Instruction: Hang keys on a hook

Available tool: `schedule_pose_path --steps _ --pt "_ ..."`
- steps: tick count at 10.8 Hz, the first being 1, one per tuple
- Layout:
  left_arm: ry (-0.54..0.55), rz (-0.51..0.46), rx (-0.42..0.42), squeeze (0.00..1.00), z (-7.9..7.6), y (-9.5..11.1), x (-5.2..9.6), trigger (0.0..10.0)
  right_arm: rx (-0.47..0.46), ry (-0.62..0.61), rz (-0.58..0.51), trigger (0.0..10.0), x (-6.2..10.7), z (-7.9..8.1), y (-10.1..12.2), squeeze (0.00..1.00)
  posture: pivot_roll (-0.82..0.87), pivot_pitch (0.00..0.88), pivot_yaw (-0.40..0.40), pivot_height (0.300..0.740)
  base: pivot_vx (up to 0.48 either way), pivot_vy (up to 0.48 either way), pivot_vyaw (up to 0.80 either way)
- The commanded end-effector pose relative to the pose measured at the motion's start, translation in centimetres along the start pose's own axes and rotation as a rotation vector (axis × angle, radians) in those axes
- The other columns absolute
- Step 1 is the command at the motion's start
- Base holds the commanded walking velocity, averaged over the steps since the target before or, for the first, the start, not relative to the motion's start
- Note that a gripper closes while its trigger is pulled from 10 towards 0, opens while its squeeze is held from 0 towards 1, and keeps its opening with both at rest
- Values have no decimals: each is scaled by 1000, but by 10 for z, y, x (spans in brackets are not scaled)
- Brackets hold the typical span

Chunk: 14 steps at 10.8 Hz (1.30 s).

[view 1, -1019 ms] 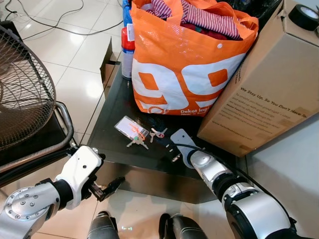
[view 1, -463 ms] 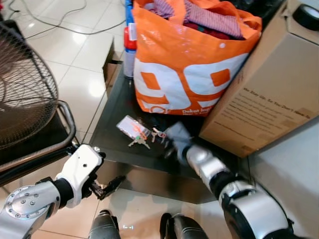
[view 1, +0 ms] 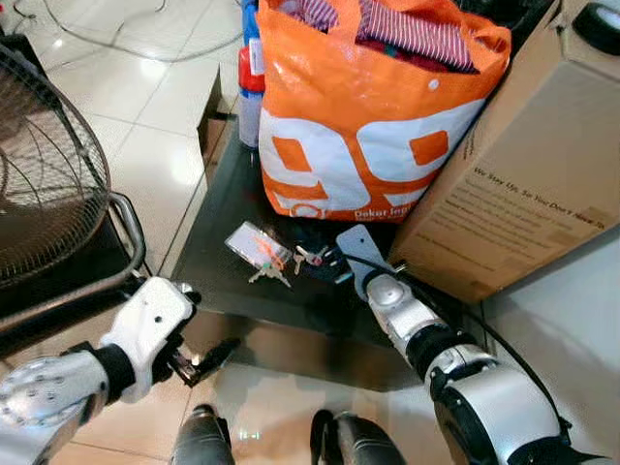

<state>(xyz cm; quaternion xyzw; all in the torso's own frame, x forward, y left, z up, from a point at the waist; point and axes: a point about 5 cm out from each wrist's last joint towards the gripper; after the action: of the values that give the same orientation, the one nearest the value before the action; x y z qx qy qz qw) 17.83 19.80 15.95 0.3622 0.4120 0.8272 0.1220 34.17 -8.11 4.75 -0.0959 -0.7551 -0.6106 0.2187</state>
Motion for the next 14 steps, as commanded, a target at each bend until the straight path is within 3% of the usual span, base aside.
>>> schedule_pose_path --steps 1,6,8,10,12,14 --pt "-15 -8 -2 82 -3 4 4 10000 16 -19 6 0 0 -4 -3 0 148 276 -166 740 0 0 0" --pt "-28 21 20 82 -16 5 21 10000 82 -43 19 0 2 -4 -12 0 146 293 -167 740 0 0 0" --pt "-33 23 28 82 -18 5 21 10000 123 -33 75 0 3 -6 -21 0 143 286 -168 740 0 0 0" --pt "-46 29 31 82 -19 3 21 10000 154 54 184 0 6 -1 -39 0 144 283 -165 740 0 0 0" --pt "-61 35 32 86 -20 1 21 10000 108 110 234 0 8 4 -45 0 143 275 -166 740 0 0 0" --pt "-64 33 35 82 -21 0 18 10000 -30 207 243 0 9 11 -43 0 131 263 -169 740 0 0 0"
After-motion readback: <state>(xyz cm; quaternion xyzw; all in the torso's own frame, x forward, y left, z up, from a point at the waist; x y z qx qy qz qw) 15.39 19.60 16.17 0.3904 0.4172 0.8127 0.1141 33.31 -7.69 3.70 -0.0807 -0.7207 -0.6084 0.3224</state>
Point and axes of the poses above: a point about 5 cm out from each wrist's last joint towards the gripper, its own x axis pointing back from the gripper into the wrist, its own y axis along the axis of the wrist's last joint, z = x × y, and after that the axes turned 15 degrees about -x, right-handed
